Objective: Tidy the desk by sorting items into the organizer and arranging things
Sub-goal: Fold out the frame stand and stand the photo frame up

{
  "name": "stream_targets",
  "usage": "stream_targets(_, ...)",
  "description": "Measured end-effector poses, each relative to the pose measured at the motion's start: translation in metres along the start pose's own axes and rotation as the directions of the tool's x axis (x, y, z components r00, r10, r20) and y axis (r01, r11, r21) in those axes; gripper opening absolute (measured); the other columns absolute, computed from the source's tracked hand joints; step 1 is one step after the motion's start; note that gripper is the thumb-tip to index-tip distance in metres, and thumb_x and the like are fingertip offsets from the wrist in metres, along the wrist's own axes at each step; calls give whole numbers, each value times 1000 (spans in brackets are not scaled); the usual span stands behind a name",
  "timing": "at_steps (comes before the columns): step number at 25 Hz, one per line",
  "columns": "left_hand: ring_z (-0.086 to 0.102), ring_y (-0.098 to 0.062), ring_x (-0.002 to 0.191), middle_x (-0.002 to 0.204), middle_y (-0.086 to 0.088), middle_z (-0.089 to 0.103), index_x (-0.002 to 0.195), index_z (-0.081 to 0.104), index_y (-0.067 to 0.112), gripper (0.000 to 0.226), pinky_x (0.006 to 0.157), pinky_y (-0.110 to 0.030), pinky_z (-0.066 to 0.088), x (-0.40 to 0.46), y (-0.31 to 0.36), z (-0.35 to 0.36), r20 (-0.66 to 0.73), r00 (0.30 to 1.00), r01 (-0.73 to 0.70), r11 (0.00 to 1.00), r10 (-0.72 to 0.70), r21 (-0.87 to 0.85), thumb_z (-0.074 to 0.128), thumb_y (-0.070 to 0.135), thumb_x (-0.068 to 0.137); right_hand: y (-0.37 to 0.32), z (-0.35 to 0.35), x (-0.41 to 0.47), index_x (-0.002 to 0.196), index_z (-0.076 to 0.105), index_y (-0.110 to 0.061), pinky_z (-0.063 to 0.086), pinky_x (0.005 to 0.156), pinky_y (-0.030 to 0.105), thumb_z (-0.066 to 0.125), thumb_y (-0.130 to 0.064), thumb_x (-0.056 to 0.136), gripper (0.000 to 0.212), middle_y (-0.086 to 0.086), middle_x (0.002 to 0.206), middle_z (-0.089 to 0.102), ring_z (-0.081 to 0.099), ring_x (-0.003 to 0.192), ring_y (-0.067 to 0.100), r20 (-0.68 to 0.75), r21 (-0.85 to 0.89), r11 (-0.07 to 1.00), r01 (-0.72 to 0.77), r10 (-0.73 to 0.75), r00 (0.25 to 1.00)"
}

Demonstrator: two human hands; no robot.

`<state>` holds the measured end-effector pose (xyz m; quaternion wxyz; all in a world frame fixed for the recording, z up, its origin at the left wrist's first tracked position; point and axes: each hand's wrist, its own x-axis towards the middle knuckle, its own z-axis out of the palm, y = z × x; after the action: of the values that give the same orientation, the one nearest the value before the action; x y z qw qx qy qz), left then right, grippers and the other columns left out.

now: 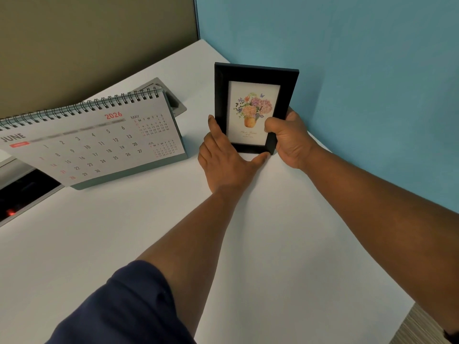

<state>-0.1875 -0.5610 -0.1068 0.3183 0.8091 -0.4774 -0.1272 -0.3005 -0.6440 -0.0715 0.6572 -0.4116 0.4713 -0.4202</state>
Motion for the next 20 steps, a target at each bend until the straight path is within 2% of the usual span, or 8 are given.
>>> stream_targets(10,37,-27,137,150,-7,37,158,-4,18,140,116,-41,29,-1,1,0,-1,1000,11,1000,-11,20,68,86,58,1,0,1,123,62,-8,59,83,38,50,13,82,47,5,111,73,68,109,25,4,-94,996,-8,8,1000)
stream_targets(20,37,-26,137,150,-6,37,157,-4,19,139,116,-40,28,-1,2,-1,3,1000,22,1000,-22,22,68,86,59,2,-1,2,119,64,-13,59,85,41,53,10,80,47,3,109,74,67,110,27,11,-109,994,-21,22,1000)
